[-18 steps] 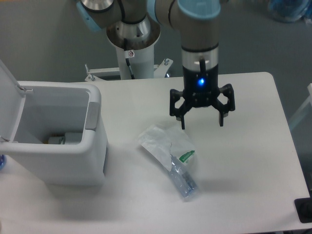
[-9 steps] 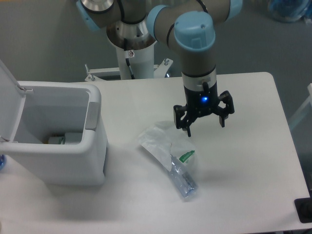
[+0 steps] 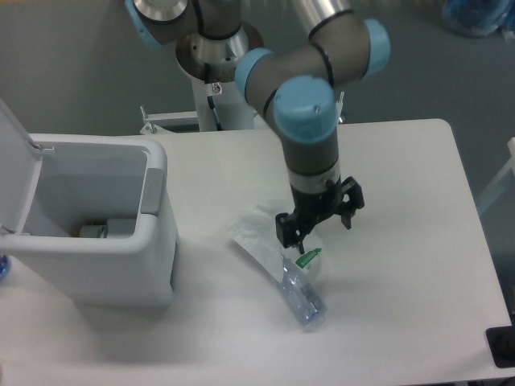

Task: Place the trash in the trash can
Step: 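Close the gripper on the white plastic bag near its green tag, then lift the bag and carry it over the white trash bin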

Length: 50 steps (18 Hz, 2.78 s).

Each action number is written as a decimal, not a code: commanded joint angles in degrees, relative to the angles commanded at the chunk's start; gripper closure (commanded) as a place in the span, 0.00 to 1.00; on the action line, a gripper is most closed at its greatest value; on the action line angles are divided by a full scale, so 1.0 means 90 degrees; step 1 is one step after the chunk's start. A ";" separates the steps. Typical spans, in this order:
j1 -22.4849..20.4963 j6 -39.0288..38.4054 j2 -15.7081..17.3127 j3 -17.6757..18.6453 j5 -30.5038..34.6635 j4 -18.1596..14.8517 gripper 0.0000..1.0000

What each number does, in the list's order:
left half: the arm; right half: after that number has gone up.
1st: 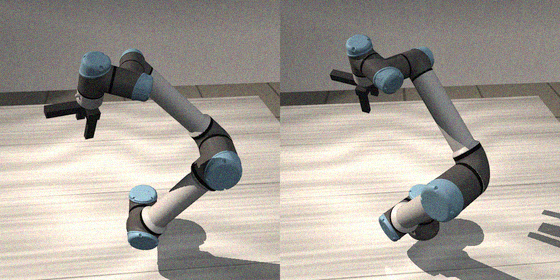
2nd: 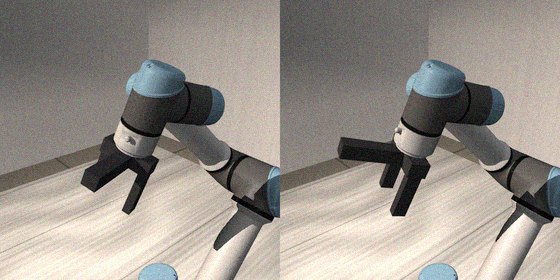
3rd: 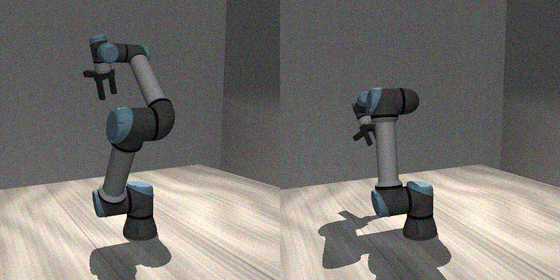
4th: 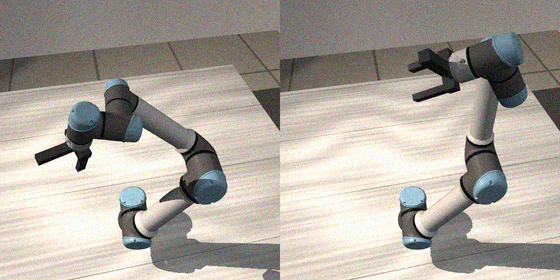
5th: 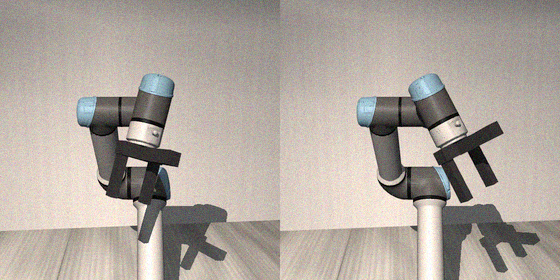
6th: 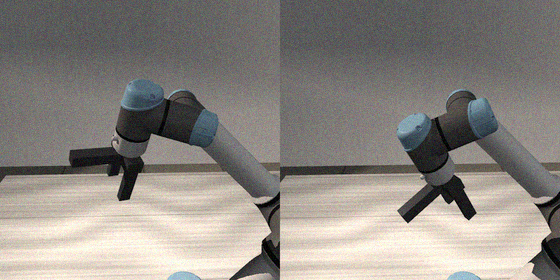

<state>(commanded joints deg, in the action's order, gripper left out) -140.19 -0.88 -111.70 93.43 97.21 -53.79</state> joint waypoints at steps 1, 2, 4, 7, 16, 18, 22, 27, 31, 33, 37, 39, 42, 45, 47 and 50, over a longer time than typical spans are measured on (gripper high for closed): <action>0.0029 0.0000 -0.0049 0.0039 0.0010 0.0000 0.00; 0.0029 -0.0019 -0.0088 0.0078 0.0019 0.0019 0.00; 0.0068 -0.0029 -0.0186 0.0000 0.0010 0.0019 0.00; 0.0137 -0.0243 -0.0400 -0.0078 0.0058 0.0029 0.00; 0.0225 -0.0283 -0.0528 0.0088 0.0420 0.0039 0.00; 0.0234 -0.0283 -0.0547 0.0107 0.0410 0.0039 0.00; 0.0234 -0.0293 -0.0567 0.0117 0.0361 0.0049 0.00; 0.0254 -0.0283 -0.0635 0.0127 0.0381 0.0049 0.21; 0.0264 -0.0283 -0.0626 0.0137 0.0391 0.0049 0.58; 0.0264 -0.0283 -0.0587 0.0156 0.0352 0.0049 0.67; 0.0264 -0.0254 -0.0567 0.0176 0.0332 0.0039 0.83; 0.0254 -0.0244 -0.0557 0.0176 0.0332 0.0039 0.91; 0.0235 -0.0215 -0.0509 0.0156 0.0274 0.0039 0.97; 0.0137 -0.0176 -0.0324 0.0098 0.0098 0.0039 0.97; -0.0009 -0.0156 -0.0177 0.0069 -0.0087 0.0039 0.97; -0.0214 -0.0040 0.0009 -0.0029 -0.0321 0.0039 0.97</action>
<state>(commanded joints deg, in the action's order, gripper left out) -142.11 -1.23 -111.63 93.17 94.31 -53.44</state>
